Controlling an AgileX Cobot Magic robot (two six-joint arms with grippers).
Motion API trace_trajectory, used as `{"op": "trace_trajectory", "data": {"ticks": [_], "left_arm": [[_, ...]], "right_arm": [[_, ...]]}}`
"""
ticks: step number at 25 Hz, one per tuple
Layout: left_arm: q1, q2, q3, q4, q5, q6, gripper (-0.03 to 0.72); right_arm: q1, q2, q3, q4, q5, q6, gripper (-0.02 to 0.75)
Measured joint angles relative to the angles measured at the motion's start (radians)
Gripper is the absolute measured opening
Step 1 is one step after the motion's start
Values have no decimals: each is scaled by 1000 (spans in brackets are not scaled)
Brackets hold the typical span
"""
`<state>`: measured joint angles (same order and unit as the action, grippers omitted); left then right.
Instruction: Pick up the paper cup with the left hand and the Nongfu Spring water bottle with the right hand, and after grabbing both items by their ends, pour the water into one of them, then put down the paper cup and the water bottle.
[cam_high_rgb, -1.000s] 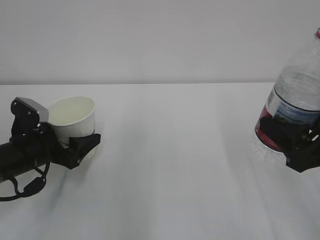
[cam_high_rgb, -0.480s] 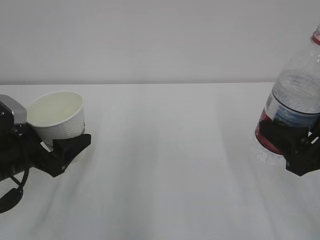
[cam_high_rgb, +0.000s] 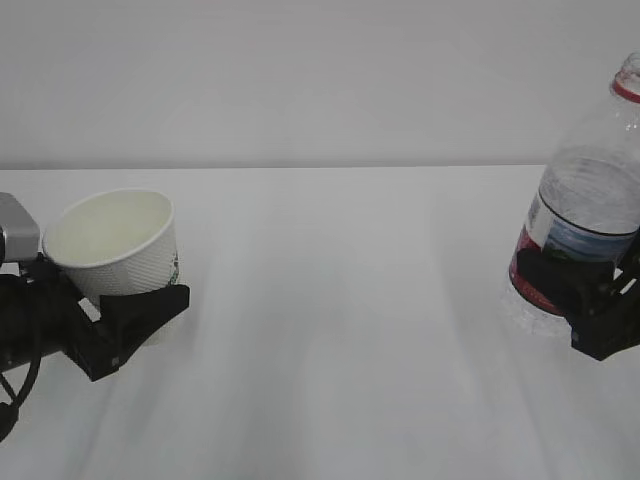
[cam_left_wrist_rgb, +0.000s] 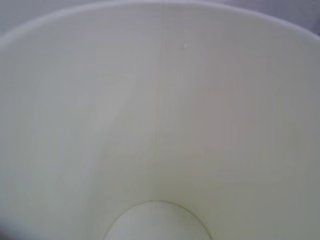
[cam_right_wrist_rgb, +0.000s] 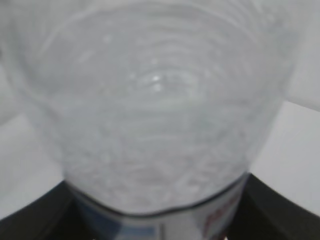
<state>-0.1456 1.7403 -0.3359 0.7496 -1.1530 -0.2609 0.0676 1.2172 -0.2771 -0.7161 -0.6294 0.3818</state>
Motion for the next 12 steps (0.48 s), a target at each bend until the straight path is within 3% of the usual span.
{"op": "trace_trajectory", "data": {"ticks": [12], "left_arm": [[-11,0,0,198,0,-32,601]], "right_arm": [[0,0,0,-62,0,25,497]]}}
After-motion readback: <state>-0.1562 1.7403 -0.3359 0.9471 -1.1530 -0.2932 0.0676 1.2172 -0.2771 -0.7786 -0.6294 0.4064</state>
